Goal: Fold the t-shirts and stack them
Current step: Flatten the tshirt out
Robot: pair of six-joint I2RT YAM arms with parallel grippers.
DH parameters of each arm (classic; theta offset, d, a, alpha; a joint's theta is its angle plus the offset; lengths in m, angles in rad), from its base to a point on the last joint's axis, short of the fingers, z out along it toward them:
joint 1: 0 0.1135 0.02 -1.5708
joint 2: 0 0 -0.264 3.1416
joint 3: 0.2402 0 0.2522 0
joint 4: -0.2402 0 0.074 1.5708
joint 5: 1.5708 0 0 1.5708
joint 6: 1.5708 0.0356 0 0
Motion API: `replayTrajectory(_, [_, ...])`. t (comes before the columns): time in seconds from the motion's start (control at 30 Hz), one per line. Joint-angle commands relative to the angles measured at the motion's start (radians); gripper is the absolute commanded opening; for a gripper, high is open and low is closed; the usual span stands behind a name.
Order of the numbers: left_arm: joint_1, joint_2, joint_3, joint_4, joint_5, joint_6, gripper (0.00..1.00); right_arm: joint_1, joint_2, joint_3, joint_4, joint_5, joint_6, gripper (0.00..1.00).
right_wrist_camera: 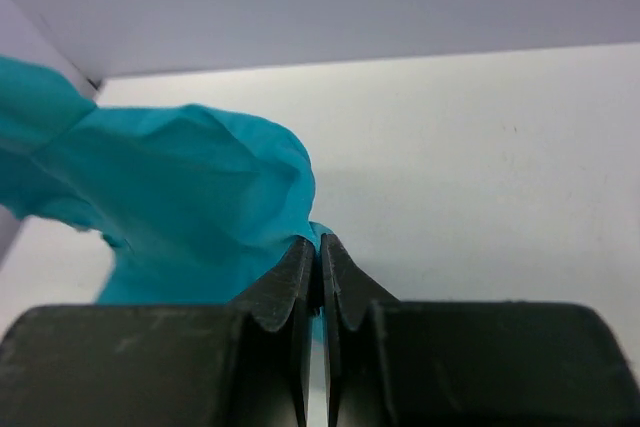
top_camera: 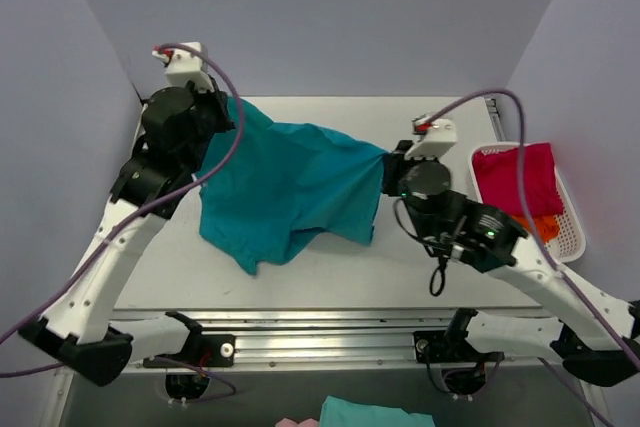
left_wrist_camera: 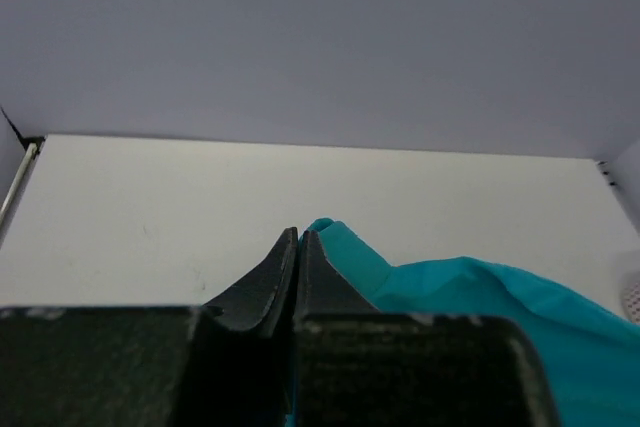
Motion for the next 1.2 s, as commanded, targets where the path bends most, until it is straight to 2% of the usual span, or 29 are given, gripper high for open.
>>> replayTrajectory(0.0, [-0.125, -0.174, 0.016, -0.051, -0.198, 0.063, 0.02, 0.007, -0.21, 0.056, 0.063, -0.071, -0.142, 0.0])
replayTrajectory(0.1, [-0.232, -0.28, 0.059, -0.08, -0.242, 0.078, 0.02, 0.007, -0.33, 0.082, 0.112, -0.19, -0.23, 0.0])
replayTrajectory(0.27, [-0.256, -0.48, 0.024, 0.001, 0.015, 0.084, 0.02, 0.001, -0.444, 0.167, 0.154, -0.49, -0.316, 0.0])
replayTrajectory(0.33, [-0.256, -0.544, 0.024, 0.02, 0.104, 0.083, 0.02, -0.007, -0.473, 0.206, 0.165, -0.561, -0.328, 0.0])
replayTrajectory(0.47, [-0.254, -0.629, 0.023, 0.075, 0.432, 0.054, 0.02, -0.083, -0.493, 0.263, 0.165, -0.758, -0.333, 0.0])
replayTrajectory(0.5, [-0.254, -0.642, 0.018, 0.102, 0.479, 0.044, 0.02, -0.105, -0.498, 0.272, 0.161, -0.822, -0.331, 0.0])
replayTrajectory(0.6, [-0.251, -0.678, 0.018, 0.127, 0.534, 0.024, 0.02, -0.199, -0.501, 0.309, 0.161, -0.882, -0.319, 0.0])
replayTrajectory(0.7, [-0.251, -0.678, 0.01, 0.136, 0.489, 0.046, 0.02, -0.237, -0.488, 0.332, 0.174, -0.809, -0.292, 0.0])
replayTrajectory(0.77, [-0.253, -0.658, -0.008, 0.138, 0.472, 0.063, 0.02, -0.237, -0.455, 0.352, 0.157, -0.644, -0.276, 0.0])
replayTrajectory(0.87, [-0.253, -0.629, -0.049, 0.148, 0.394, 0.082, 0.02, -0.237, -0.311, 0.4, 0.056, -0.42, -0.284, 0.0])
replayTrajectory(0.97, [-0.253, -0.588, -0.12, 0.165, 0.283, 0.107, 0.02, -0.235, -0.214, 0.336, 0.072, -0.227, -0.268, 0.0])
replayTrajectory(1.17, [-0.242, -0.454, -0.259, 0.217, 0.125, 0.155, 0.02, -0.244, -0.006, 0.147, 0.149, 0.01, -0.206, 0.0])
